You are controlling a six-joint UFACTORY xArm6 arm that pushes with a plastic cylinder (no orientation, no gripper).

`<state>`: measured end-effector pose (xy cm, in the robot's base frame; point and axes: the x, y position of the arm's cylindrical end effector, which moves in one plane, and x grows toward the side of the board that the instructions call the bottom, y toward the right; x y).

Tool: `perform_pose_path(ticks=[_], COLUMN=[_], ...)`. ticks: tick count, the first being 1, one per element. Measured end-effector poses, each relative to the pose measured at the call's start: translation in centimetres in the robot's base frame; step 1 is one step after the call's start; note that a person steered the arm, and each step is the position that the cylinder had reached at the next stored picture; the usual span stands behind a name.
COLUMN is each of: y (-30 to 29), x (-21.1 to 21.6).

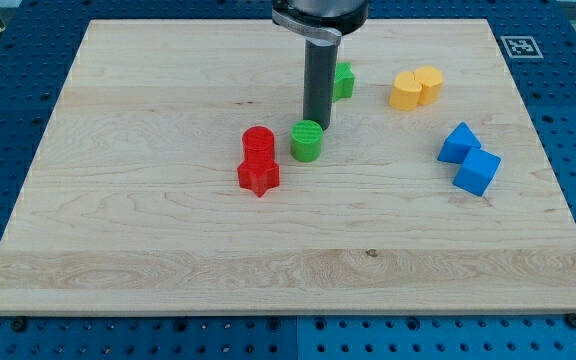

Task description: Slightly push the green star close to the red circle

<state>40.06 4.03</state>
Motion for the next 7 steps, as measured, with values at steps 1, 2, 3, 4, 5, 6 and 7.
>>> perform_pose_path(ticks=[1, 2, 3, 4, 5, 6, 7], y=[4.1, 3.6, 2.4, 0.8, 0.8, 0.8, 0.7], x=[1.6, 4.0, 4.4, 4.2, 3.8, 3.0, 3.6])
